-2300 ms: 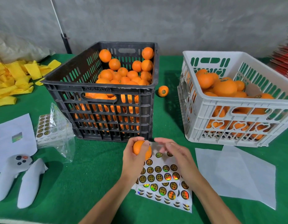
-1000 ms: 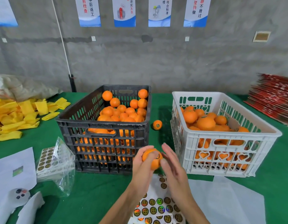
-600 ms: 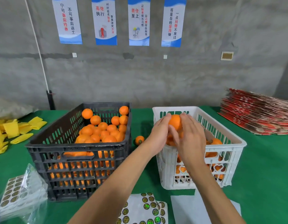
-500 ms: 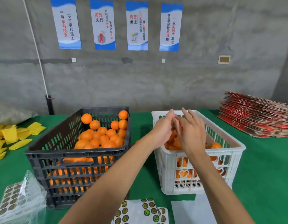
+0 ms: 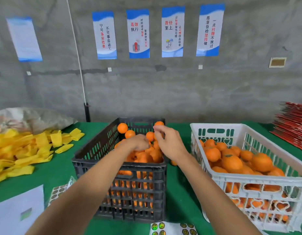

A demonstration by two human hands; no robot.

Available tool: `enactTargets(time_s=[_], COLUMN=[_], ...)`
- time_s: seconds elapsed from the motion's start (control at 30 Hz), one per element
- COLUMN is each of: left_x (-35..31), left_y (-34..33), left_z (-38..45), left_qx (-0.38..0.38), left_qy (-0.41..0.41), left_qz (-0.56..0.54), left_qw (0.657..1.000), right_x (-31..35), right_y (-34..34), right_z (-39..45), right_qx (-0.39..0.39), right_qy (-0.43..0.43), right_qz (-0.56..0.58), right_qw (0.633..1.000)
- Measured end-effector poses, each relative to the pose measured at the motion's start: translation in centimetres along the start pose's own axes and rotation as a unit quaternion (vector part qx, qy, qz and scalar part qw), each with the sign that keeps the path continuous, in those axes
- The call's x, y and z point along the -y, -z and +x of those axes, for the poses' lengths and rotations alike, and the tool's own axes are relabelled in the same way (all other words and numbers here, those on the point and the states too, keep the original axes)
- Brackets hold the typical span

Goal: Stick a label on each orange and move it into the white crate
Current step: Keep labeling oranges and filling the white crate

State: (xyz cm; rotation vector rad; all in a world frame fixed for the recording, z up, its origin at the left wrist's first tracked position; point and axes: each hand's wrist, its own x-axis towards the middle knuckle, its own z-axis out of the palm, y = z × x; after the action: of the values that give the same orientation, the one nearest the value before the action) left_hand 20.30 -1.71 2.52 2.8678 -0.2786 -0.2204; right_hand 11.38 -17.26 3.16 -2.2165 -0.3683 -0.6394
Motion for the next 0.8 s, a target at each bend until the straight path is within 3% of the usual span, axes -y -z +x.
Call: enactTargets(time_s=[0.07,0.13,0.23,0.37,0.43,0.5,0.6,0.7,0.8], left_x=[1.8,2.3,1.3,0.2,0.6,1.0,0.7,-1.8,-4.0], left_y=[-0.6,-1.1,-1.7,-3.2,-3.0,-2.2,-0.8,0.0,-1.9], left_z=[-0.3,0.0,1.6,4.0,4.1,3.4,0.8,-2.5,-6.4], left_qx=[0.127,0.181,0.147,0.174,0.171,0.107,-0.073,-0.239,-0.322], left_qy=[0.037,0.06,0.049,0.046,0.016,-0.047,-0.134,-0.187,-0.22], left_qz=[0.085,0.069,0.076,0.115,0.078,0.047,-0.03,-0.154,-0.232], left_qw=[0.988,0.979,0.985,0.977,0.982,0.992,0.988,0.94,0.891], right_x=[0.3,0.2,-0.7,-1.8,-1.9,-1.8,-1.2,-0.4,0.4], right_y=[-1.6,-2.9,-4.2,-4.8,-4.9,-4.8,-4.1,-2.9,-0.9], right_z=[1.2,1.9,2.1,2.3,2.4,2.5,2.5,1.4,-1.1], right_qx=[0.027,0.049,0.075,0.067,0.055,0.043,-0.002,-0.065,-0.134], right_qy=[-0.009,-0.026,-0.047,-0.051,-0.054,-0.059,-0.058,-0.055,-0.016], right_qz=[0.009,0.0,-0.041,-0.081,-0.078,-0.076,-0.07,-0.009,0.055], right_qw=[1.0,0.998,0.995,0.993,0.994,0.994,0.996,0.996,0.989])
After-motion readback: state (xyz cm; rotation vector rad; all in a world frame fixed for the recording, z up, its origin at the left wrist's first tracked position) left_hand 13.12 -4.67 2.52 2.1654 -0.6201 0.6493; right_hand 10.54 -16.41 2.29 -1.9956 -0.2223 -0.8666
